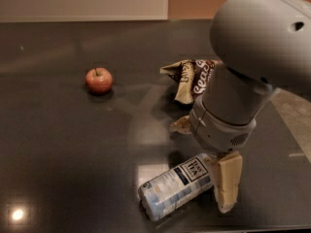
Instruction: Move blue plastic bottle near apple
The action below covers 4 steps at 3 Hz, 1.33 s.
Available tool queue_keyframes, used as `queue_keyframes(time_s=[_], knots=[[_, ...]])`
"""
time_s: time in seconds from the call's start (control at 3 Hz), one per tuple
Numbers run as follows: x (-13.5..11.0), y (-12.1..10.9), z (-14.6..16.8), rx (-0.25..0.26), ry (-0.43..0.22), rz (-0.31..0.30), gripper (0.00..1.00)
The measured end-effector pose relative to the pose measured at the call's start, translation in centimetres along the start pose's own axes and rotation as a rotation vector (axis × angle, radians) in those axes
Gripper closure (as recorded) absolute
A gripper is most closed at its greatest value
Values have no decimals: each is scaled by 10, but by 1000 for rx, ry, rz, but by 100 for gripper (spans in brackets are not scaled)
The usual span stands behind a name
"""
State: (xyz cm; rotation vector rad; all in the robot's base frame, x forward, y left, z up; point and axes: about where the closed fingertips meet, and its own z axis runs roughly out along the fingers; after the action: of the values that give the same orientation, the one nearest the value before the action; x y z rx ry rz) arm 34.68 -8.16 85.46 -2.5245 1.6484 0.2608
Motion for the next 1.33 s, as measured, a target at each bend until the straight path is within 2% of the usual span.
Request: queue_keyframes(time_s=[0.33, 0.67, 1.0, 1.33], knots=[[-3, 6, 10, -10, 9, -21, 18], [-1, 6, 16, -8, 20, -25, 43], [-1, -2, 12, 4, 35, -6, 64], [-3, -26, -4, 17, 54, 34, 87]])
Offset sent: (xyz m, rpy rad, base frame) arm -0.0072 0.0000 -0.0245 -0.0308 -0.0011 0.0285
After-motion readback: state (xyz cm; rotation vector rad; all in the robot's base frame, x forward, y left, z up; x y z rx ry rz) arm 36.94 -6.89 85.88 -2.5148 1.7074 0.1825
